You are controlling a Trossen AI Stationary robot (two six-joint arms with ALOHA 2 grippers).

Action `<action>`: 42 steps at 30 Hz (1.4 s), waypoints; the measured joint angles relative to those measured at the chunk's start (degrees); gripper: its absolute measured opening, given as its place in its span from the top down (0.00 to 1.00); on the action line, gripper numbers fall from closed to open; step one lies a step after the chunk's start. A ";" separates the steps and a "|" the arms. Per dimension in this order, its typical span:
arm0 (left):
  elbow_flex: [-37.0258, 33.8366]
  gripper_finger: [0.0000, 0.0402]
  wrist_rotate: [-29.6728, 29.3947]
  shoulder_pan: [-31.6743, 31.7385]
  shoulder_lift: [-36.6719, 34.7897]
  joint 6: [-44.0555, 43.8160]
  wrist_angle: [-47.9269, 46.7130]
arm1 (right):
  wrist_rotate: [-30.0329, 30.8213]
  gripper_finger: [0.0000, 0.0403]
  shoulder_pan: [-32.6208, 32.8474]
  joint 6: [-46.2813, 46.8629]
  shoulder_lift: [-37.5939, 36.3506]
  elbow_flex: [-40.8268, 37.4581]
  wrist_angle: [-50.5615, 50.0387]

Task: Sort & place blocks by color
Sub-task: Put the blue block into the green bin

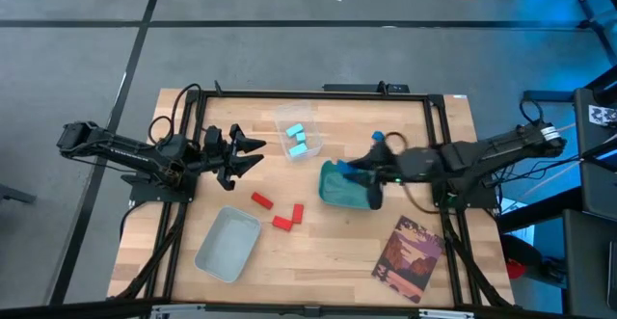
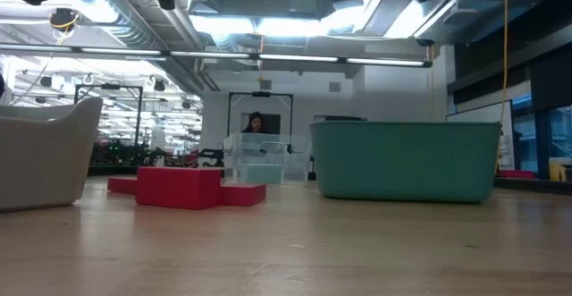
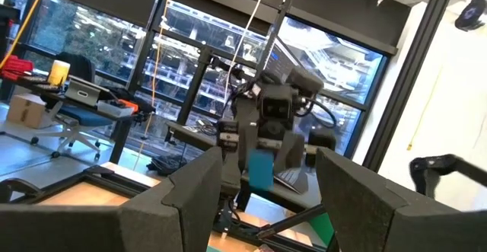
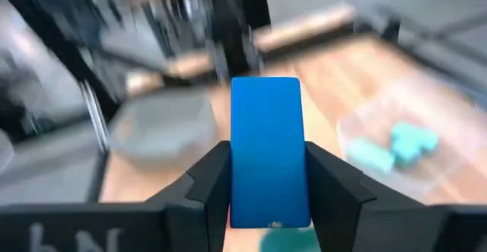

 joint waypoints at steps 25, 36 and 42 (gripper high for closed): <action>0.00 0.49 0.04 0.00 0.01 0.00 0.02 | -17.30 0.66 -11.56 6.37 34.14 8.44 -29.39; 0.00 0.49 0.04 0.00 0.01 0.00 0.02 | -19.50 0.66 -13.43 7.21 37.31 8.44 -29.31; 0.00 0.49 0.04 -0.02 0.01 0.00 0.01 | -22.53 0.66 -14.53 7.33 39.44 8.44 -29.36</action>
